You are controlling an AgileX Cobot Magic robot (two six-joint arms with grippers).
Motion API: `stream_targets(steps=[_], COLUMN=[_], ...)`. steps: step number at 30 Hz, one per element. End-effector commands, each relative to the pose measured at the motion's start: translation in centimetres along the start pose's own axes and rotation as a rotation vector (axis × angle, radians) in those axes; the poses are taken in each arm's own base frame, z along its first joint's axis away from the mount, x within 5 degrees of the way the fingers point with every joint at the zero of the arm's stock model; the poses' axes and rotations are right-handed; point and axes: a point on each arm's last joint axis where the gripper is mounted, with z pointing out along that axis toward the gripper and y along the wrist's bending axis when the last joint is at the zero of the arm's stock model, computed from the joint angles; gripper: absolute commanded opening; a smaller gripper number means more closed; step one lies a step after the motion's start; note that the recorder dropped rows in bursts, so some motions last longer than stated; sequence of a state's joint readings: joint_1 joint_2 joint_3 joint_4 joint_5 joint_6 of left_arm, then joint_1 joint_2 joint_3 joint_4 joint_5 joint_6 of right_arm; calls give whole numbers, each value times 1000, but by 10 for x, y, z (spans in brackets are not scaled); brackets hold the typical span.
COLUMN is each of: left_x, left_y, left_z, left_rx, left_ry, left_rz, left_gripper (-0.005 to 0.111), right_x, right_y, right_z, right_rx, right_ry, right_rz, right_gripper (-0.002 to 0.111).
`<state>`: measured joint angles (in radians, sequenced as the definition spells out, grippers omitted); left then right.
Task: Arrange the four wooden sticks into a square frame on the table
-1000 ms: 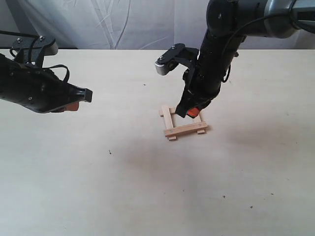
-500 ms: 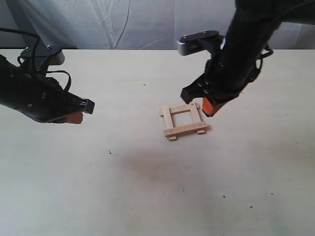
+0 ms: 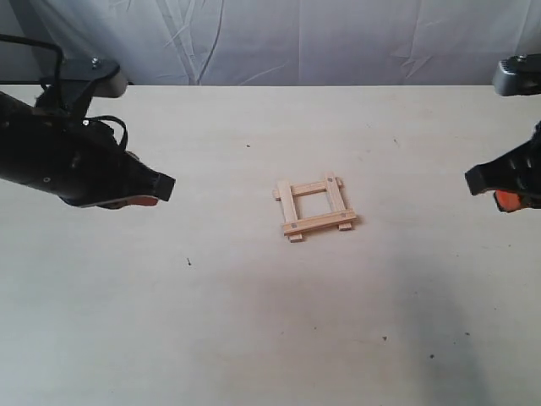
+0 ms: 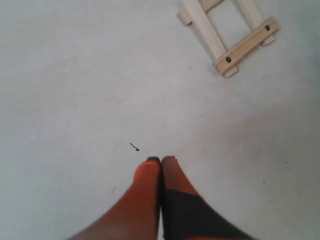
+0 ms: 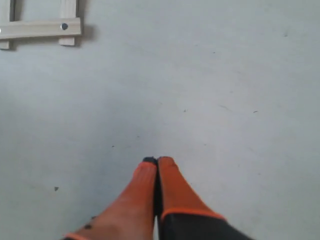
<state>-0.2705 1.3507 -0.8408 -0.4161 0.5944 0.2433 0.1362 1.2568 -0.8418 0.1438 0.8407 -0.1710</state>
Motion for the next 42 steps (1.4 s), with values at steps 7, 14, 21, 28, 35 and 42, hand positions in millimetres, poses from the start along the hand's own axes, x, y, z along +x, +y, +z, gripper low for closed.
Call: stream_targets(steps=[7,14,21,28,35,42], left_x=[51,113,142,145,145,145], left_y=[-7,-8,-7,-7,-7,-7], left_z=[-82,-133,-160,-165,-165,-165], left_rx=[-52,-70,-139,-149,-149,-149], left_ry=[-324,-671,-875,-911,-911,-911], left_rz=[132,205,307,320,320,320], left_gripper=[0,0,0,0,0,0], right_x=[61,120,143,145,145,155], right_y=[9,17,20,21,21,19], right_z=[-83,-100,-105,-106,-106,-89], right_rx=[90,84,83,82,82,88], right_ry=[-577,-789,-877,-888,-888,-868], right_rz=[-70,-70,-77,-77,-77,-13], right_gripper=[0,0,0,0,0,0])
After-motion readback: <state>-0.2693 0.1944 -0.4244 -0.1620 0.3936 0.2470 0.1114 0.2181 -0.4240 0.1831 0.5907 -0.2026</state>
